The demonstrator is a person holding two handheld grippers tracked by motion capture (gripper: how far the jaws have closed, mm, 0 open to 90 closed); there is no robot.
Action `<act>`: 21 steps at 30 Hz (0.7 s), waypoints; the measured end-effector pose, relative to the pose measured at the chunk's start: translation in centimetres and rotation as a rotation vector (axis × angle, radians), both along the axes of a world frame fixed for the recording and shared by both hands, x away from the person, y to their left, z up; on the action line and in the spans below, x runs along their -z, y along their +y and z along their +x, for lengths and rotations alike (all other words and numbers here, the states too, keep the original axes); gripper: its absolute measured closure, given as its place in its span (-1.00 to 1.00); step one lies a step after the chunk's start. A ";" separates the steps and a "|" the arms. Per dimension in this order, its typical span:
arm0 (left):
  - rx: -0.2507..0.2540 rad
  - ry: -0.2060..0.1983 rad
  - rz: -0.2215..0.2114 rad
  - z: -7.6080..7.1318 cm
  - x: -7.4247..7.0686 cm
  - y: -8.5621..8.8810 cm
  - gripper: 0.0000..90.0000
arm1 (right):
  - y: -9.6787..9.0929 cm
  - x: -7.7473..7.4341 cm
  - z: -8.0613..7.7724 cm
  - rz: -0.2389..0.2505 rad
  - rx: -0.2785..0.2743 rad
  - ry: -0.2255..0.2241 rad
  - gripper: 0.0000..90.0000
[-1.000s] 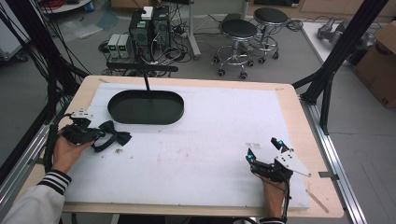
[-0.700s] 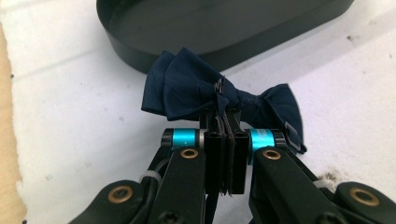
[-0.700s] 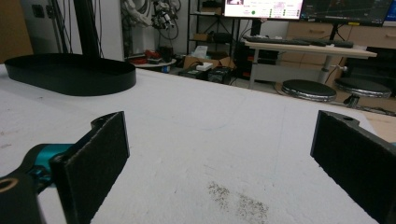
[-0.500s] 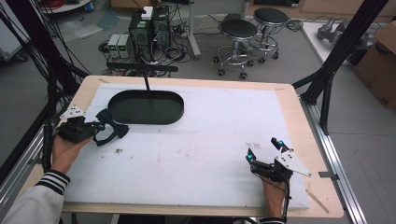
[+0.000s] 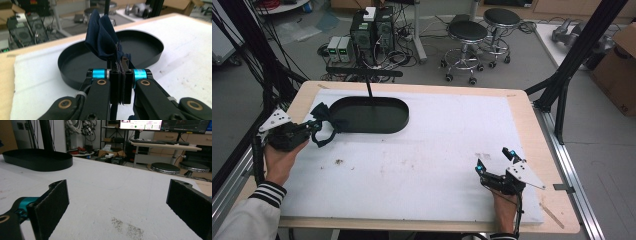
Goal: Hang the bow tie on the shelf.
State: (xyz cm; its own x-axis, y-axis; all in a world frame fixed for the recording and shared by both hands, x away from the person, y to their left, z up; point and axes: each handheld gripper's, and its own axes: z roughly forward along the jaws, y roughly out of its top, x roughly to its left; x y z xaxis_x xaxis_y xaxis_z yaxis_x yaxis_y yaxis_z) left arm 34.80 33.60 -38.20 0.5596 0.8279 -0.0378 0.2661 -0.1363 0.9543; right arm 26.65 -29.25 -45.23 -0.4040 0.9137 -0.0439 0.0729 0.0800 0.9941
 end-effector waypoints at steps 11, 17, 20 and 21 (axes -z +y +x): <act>0.012 -0.072 -0.006 0.1 -1.3 -0.7 0.96 | 0.0 0.0 0.0 0.001 0.001 0.003 -0.92; 0.022 -0.090 -0.026 0.8 -2.7 -1.4 0.96 | 0.0 0.0 0.0 0.003 -0.001 0.005 -0.92; 0.030 -0.099 -0.040 1.1 -3.2 -1.6 0.96 | 0.0 0.0 0.0 0.008 0.000 0.009 -0.92; 0.030 -0.100 -0.045 1.2 -3.4 -1.7 0.96 | 0.0 0.0 0.0 0.008 -0.002 0.009 -0.93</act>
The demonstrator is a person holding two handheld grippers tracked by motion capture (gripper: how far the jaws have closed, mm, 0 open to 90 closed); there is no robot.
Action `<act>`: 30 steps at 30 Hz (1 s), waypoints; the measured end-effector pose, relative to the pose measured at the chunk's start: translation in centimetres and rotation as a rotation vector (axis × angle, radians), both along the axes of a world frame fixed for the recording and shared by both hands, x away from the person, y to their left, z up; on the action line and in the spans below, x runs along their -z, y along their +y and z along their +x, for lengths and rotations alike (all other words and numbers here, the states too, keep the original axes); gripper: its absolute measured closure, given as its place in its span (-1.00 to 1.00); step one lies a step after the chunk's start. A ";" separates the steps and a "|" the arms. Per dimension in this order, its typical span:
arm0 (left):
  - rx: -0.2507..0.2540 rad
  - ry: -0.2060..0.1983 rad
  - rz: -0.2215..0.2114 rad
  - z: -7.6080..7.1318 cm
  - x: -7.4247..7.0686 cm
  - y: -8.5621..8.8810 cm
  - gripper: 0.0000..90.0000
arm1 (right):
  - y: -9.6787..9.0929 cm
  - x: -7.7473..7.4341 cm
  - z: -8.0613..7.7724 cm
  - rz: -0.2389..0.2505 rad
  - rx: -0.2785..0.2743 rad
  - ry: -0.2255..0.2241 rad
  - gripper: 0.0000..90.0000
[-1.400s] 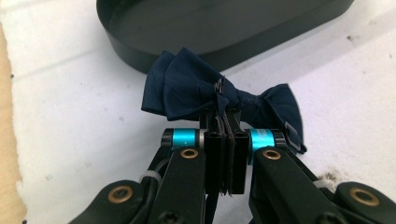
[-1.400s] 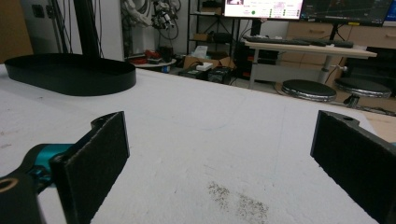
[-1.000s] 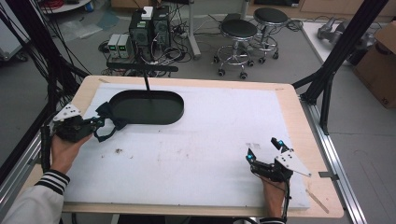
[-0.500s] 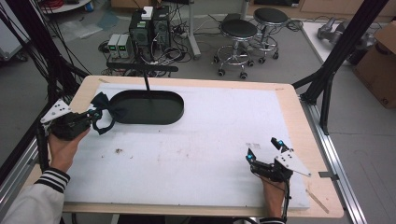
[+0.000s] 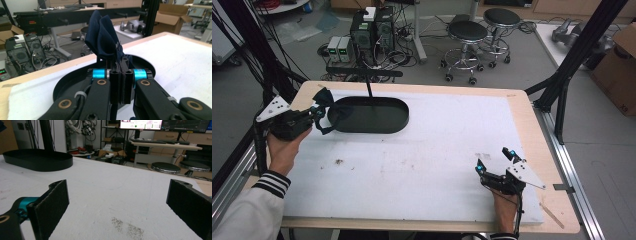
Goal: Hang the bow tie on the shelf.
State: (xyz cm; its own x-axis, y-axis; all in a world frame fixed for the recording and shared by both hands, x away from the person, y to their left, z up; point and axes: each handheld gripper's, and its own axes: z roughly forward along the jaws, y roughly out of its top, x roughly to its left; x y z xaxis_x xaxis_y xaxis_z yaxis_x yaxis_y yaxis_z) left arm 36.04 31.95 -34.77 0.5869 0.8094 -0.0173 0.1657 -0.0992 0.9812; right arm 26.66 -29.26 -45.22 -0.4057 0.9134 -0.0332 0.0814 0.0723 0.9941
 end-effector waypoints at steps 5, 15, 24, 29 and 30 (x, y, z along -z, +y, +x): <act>0.002 -0.020 -0.003 0.6 -1.0 -0.3 0.96 | 0.0 0.0 0.0 0.000 0.001 0.000 -0.92; 0.005 -0.040 0.013 2.6 -3.1 -1.3 0.96 | -0.1 0.0 0.1 0.001 0.001 0.000 -0.92; -0.015 -0.058 0.019 4.0 -4.2 -1.1 0.96 | -0.1 0.0 0.1 0.002 0.002 0.002 -0.92; -0.048 -0.047 0.014 5.1 -4.4 -0.5 0.96 | -0.1 0.0 0.1 0.001 0.000 0.004 -0.93; -0.051 -0.043 -0.002 5.4 -4.5 -0.4 0.96 | -0.1 0.0 0.1 0.001 0.001 0.004 -0.92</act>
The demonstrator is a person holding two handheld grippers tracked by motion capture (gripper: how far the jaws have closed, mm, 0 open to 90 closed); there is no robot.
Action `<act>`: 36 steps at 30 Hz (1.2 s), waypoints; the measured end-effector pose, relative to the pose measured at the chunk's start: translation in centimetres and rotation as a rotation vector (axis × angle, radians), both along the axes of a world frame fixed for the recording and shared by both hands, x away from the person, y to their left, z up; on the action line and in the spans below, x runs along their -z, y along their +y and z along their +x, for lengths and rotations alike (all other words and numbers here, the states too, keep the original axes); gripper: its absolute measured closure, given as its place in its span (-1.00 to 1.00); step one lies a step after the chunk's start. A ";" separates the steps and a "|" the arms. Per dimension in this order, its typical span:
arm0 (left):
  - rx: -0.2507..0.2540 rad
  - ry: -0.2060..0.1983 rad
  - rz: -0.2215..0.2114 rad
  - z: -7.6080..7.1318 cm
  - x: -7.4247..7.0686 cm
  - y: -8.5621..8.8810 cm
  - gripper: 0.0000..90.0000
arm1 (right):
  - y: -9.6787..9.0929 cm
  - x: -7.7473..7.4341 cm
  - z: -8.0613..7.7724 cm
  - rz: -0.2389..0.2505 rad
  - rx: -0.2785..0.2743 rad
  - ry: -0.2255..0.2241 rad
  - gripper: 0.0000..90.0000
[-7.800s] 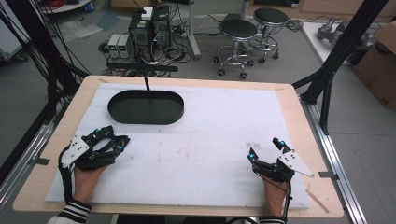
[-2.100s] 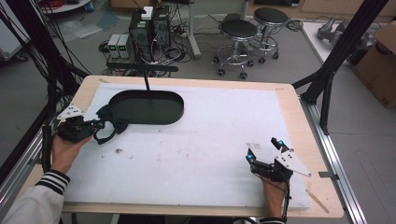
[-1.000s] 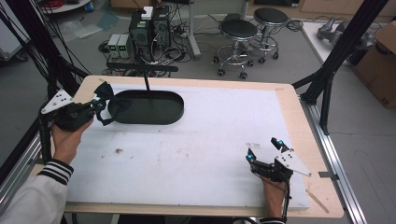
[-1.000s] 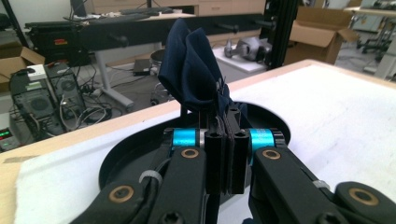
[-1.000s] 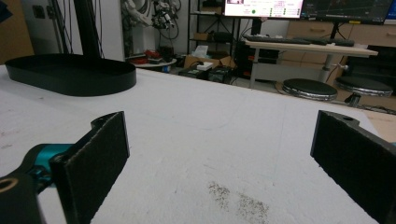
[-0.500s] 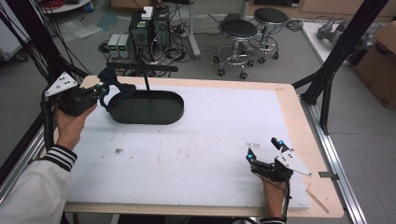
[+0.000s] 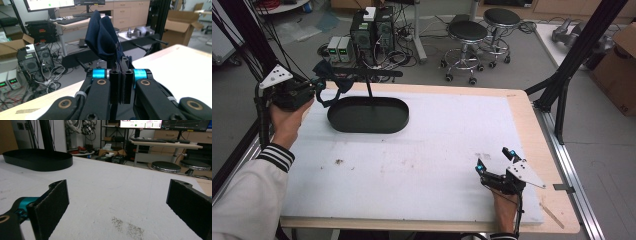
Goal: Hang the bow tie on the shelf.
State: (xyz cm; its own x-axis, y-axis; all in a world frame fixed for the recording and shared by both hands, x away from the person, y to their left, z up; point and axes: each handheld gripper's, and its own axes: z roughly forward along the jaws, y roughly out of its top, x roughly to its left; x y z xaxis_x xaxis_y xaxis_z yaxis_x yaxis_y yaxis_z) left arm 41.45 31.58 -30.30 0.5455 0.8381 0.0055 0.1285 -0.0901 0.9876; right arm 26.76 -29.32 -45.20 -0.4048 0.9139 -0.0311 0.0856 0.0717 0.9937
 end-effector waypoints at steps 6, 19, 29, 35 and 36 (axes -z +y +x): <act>-0.014 -0.013 0.011 0.7 -0.4 0.1 0.96 | 0.1 0.0 0.0 0.001 0.000 0.005 -0.92; -0.079 -0.003 0.005 2.9 -0.6 1.3 0.96 | 0.1 0.0 0.0 0.002 0.002 0.008 -0.92; -0.107 0.006 0.006 4.3 0.3 1.5 0.96 | 0.1 0.0 0.1 -0.004 0.005 0.008 -0.92; -0.123 0.033 0.021 5.2 1.1 1.1 0.96 | 0.1 0.0 0.1 -0.007 0.005 0.011 -0.92; -0.126 0.040 0.021 5.3 1.3 1.1 0.96 | 0.1 0.0 0.1 -0.007 0.006 0.010 -0.92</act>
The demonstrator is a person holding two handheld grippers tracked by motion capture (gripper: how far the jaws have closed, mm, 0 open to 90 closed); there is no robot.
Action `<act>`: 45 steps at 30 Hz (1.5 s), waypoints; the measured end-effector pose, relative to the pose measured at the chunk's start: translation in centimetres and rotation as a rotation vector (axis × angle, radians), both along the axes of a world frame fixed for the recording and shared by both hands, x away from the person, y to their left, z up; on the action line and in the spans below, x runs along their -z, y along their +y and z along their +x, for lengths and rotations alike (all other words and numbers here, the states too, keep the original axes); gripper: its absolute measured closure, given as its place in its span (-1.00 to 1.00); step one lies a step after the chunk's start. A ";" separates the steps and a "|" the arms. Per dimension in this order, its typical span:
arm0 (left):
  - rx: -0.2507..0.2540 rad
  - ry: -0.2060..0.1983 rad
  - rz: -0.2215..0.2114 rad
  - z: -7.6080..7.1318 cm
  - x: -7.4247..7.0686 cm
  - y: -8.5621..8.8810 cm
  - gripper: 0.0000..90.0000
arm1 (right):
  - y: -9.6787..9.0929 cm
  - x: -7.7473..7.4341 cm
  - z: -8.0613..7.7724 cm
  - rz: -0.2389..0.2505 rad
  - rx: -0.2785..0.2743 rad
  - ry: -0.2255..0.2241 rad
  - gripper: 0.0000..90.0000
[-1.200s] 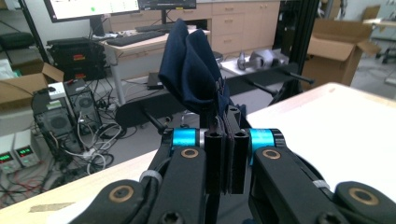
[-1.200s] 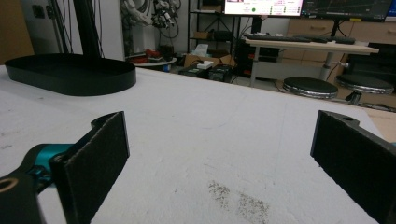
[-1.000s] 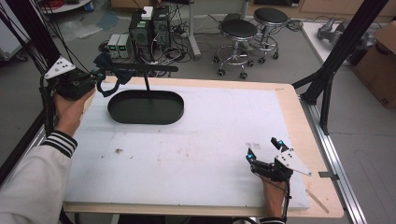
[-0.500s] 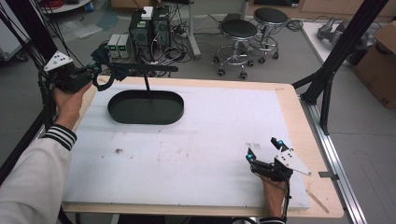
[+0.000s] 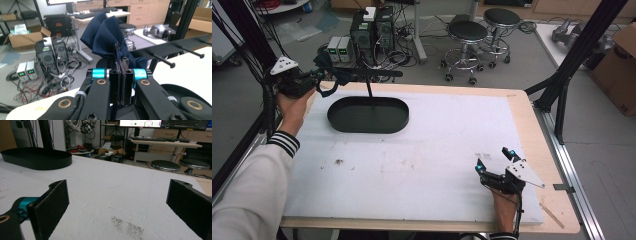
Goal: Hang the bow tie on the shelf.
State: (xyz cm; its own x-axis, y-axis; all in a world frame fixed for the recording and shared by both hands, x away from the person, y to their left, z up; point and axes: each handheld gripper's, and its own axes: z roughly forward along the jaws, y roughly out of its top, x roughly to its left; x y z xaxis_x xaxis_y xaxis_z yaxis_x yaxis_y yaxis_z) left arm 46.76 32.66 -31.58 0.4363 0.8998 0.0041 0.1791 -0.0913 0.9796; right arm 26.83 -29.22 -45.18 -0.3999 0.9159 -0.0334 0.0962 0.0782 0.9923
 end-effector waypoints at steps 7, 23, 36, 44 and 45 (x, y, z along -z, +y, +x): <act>-0.013 0.018 0.046 0.1 0.4 -0.5 0.95 | 0.0 0.0 0.0 0.001 -0.001 -0.005 -0.92; -0.032 0.082 0.023 0.0 2.3 -0.2 0.95 | 0.0 0.0 -0.1 0.005 0.000 -0.008 -0.92; -0.001 0.121 0.007 0.0 3.2 -0.6 0.83 | 0.0 0.0 -0.1 0.001 -0.004 -0.011 -0.92; -0.012 0.118 0.022 0.1 3.3 -0.7 0.70 | -0.2 0.0 -0.1 0.020 -0.006 -0.011 -0.92; -0.012 0.118 0.022 0.1 3.3 -0.7 0.67 | -0.2 0.0 -0.1 0.020 -0.006 -0.011 -0.92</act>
State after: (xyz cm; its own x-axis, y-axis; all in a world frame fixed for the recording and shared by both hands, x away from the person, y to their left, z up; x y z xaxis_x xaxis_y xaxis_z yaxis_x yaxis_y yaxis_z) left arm 46.84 31.98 -34.85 0.4239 0.9053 -0.0267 0.2942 -0.1098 0.9494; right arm 26.74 -29.40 -45.22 -0.4051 0.9141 -0.0197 0.0848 0.0590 0.9946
